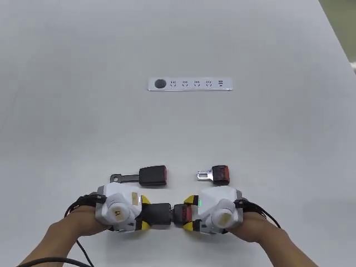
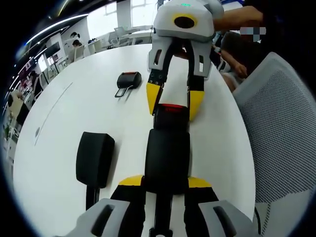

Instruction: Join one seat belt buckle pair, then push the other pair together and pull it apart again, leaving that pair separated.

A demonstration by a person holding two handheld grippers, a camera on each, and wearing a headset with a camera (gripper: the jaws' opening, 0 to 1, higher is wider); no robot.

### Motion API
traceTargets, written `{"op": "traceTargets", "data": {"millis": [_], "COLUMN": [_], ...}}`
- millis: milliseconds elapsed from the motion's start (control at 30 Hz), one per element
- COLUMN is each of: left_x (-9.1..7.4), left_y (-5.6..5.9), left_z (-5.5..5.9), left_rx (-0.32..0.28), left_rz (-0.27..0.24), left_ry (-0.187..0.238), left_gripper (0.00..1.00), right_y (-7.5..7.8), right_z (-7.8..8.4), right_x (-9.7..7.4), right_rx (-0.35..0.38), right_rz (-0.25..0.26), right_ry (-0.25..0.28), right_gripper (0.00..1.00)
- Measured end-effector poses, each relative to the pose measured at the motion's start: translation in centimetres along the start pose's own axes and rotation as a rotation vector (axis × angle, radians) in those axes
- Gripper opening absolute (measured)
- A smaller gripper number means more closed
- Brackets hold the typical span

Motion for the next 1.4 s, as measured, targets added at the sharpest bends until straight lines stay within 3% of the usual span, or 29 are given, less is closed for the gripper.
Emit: {"op": "traceTargets", "data": {"millis": [1000, 1400], "left_x": [-0.2, -0.2], "left_y": [0.2, 0.3], "left_z": [0.0, 0.0], "left_rx": [0.005, 0.003], "left_rz": [0.004, 0.006], "left_ry": [-0.020, -0.020], "left_gripper": [0.30, 0.30], "right_y": [-0.3, -0.3], "right_z": [-0.1, 1.0], "right_x": [-0.5, -1.5], "right_rx": [-0.028, -0.025], "right_rz": [-0.005, -0.005], "right_ry": [-0.034, -0.042], "right_gripper": [0.27, 0.27]}}
Point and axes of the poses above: the centre of the closed fingertips' face, and the gripper's own axes: x roughly forward along the fingers, y roughly to its right, z roughly out of its underside, the point moved 7 cm from there along -x, roughly backward along the fingers, and after that the axes turned 11 degrees about -z, right-handed, at the moved point
